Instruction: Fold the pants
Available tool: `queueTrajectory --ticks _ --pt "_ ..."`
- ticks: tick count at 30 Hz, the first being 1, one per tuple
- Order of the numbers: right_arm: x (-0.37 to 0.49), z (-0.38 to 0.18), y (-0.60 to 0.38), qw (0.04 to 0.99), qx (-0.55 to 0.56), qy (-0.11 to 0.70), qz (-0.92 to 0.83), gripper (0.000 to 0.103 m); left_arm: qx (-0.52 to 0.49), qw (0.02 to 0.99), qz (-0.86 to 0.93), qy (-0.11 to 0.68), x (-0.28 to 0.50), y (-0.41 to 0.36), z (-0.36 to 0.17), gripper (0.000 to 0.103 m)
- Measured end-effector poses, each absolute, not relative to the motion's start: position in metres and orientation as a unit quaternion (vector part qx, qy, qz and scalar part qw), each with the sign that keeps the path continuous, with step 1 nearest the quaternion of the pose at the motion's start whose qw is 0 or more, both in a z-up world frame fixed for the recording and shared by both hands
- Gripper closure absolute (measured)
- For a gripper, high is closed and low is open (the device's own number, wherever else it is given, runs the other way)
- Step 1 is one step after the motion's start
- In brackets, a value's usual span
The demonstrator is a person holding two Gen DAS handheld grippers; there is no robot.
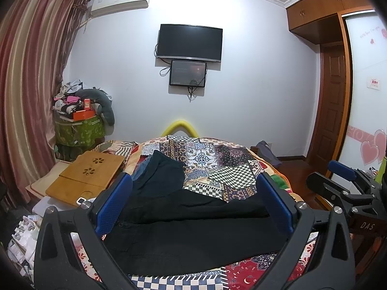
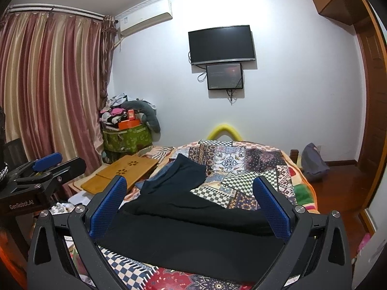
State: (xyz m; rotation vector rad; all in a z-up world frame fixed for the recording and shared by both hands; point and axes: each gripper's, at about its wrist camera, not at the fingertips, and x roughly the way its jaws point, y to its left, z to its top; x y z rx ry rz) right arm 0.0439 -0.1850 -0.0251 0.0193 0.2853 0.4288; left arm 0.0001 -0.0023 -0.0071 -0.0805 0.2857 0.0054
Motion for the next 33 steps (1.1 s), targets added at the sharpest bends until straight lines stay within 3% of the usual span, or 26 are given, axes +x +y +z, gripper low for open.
queueTrajectory --ticks 33 --pt "0.047 -0.0223 -0.1898 0.968 0.01 0.14 0.206 0.0 -0.039 0.989 0.002 0.142 -0.0002 -0.0038 -0.007 0.0"
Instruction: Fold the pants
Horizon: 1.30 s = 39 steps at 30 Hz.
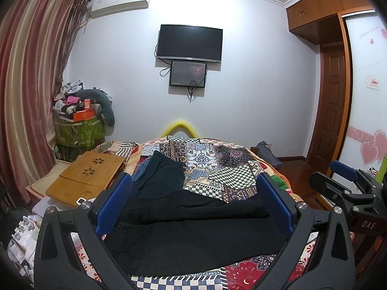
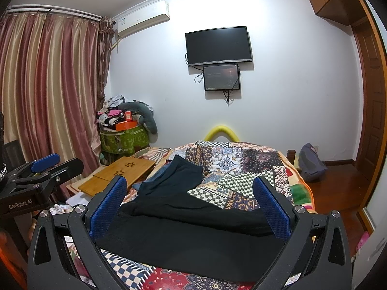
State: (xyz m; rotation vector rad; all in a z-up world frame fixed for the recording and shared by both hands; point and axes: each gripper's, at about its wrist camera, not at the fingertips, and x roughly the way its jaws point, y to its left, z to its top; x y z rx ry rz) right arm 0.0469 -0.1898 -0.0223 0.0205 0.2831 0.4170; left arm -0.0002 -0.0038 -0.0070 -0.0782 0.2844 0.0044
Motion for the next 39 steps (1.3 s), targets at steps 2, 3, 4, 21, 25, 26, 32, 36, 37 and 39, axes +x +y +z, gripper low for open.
queueTrajectory --ticks 2,3,4,21,25,26,32,36,37,39 --pt "0.047 -0.022 -0.19 0.968 0.011 0.14 0.206 0.0 -0.04 0.989 0.002 0.142 0.0 -0.004 -0.006 0.0" --pt "0.047 -0.022 -0.191 0.968 0.011 0.14 0.206 0.0 -0.04 0.989 0.002 0.142 -0.001 -0.004 -0.006 0.0" --pt "0.047 -0.022 -0.19 0.968 0.011 0.14 0.206 0.0 -0.039 0.989 0.002 0.142 0.0 -0.004 -0.006 0.0" --pt "0.054 -0.026 -0.192 0.969 0.014 0.144 0.201 0.0 -0.041 0.989 -0.002 0.143 0.014 0.004 -0.009 0.0" --pt "0.062 -0.029 -0.191 0.969 0.016 0.147 0.199 0.0 -0.039 0.988 0.006 0.15 0.03 0.014 -0.011 0.0" --pt "0.066 -0.029 -0.19 0.968 0.017 0.148 0.2 0.0 -0.038 0.987 0.008 0.155 0.036 0.018 -0.012 0.0" --pt "0.084 -0.034 -0.19 0.97 0.021 0.146 0.196 0.0 -0.051 0.982 0.02 0.181 0.078 0.052 -0.021 0.0" --pt "0.107 -0.039 -0.186 0.969 0.01 0.149 0.194 0.0 -0.04 0.975 0.043 0.213 0.117 0.076 -0.035 0.0" --pt "0.113 -0.041 -0.186 0.969 0.006 0.152 0.194 0.0 -0.035 0.973 0.05 0.222 0.129 0.083 -0.039 0.0" --pt "0.131 -0.048 -0.183 0.968 -0.006 0.16 0.192 0.0 -0.025 0.967 0.063 0.247 0.156 0.098 -0.054 0.0"
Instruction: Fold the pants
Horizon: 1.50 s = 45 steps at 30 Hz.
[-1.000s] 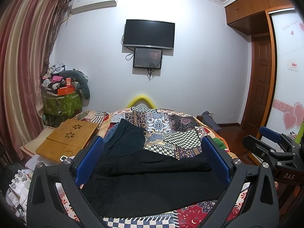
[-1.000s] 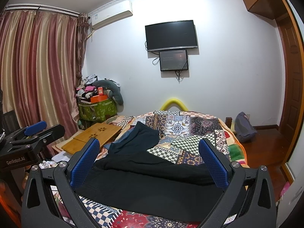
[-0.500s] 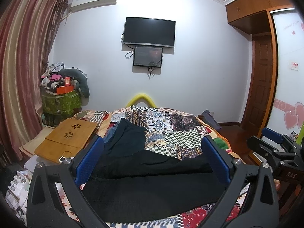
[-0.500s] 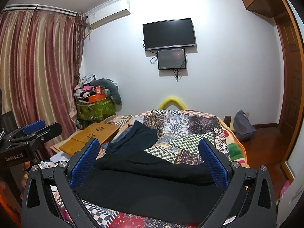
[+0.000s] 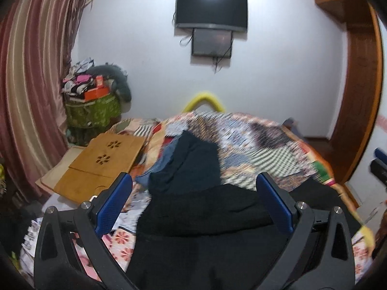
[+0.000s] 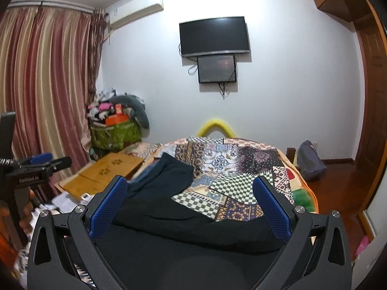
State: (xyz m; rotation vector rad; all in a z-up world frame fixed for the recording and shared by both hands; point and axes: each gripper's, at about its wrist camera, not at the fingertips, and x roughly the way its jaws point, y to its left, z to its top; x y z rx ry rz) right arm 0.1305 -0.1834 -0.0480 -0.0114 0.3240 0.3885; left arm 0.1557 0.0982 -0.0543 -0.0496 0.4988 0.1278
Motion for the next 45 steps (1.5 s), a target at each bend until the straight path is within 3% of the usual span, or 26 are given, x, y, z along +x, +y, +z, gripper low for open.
queueTrajectory --ticks 14,20,31,37,40,42,45 --pt "0.258 -0.141 -0.154 0.917 -0.09 0.306 0.24 0.0 -0.088 0.886 0.111 0.441 0.306 0.21 -0.213 0.001" --pt "0.306 -0.185 -0.137 0.873 -0.114 0.387 0.274 0.002 -0.106 0.845 0.105 0.514 0.347 0.233 -0.275 0.023" --pt "0.375 -0.236 -0.112 0.802 -0.136 0.485 0.321 0.014 -0.115 0.806 0.088 0.575 0.402 0.238 -0.328 0.03" --pt "0.381 -0.254 -0.101 0.777 -0.112 0.511 0.349 0.038 -0.123 0.807 0.067 0.574 0.406 0.228 -0.33 0.063" --pt "0.376 -0.253 -0.101 0.776 -0.104 0.507 0.361 0.061 -0.094 0.812 0.067 0.572 0.4 0.22 -0.324 0.076" --pt "0.372 -0.252 -0.1 0.774 -0.107 0.506 0.366 0.078 -0.093 0.812 0.064 0.572 0.395 0.219 -0.32 0.091" --pt "0.361 -0.249 -0.096 0.775 -0.128 0.497 0.368 0.093 -0.086 0.817 0.067 0.566 0.388 0.219 -0.311 0.092"
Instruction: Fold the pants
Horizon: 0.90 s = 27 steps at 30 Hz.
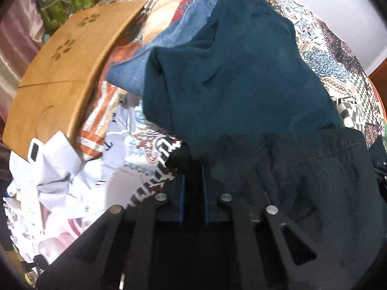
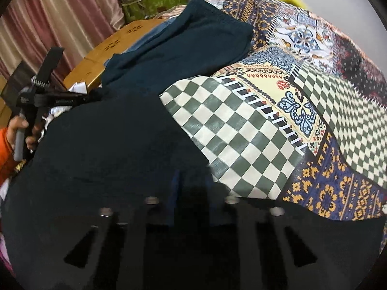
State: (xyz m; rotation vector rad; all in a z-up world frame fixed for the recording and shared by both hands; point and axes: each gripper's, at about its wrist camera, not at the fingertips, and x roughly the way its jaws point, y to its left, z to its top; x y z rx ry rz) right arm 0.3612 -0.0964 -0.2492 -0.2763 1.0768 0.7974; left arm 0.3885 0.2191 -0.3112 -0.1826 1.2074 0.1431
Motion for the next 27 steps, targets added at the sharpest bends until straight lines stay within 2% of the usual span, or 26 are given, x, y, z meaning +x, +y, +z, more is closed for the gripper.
queueTrajectory --ticks 6,14,27 --pt "0.361 -0.223 -0.102 0.804 -0.144 0.456 0.353 0.097 -0.089 0.849 0.091 0.513 0.381 0.23 -0.253 0.093" --pt "0.357 -0.149 -0.109 0.856 -0.137 0.369 0.336 0.098 -0.066 0.891 0.093 0.439 0.353 0.221 -0.168 0.093" --pt "0.261 -0.128 -0.132 0.849 -0.143 0.347 0.371 0.098 -0.047 0.899 0.096 0.425 0.234 0.205 -0.148 0.093"
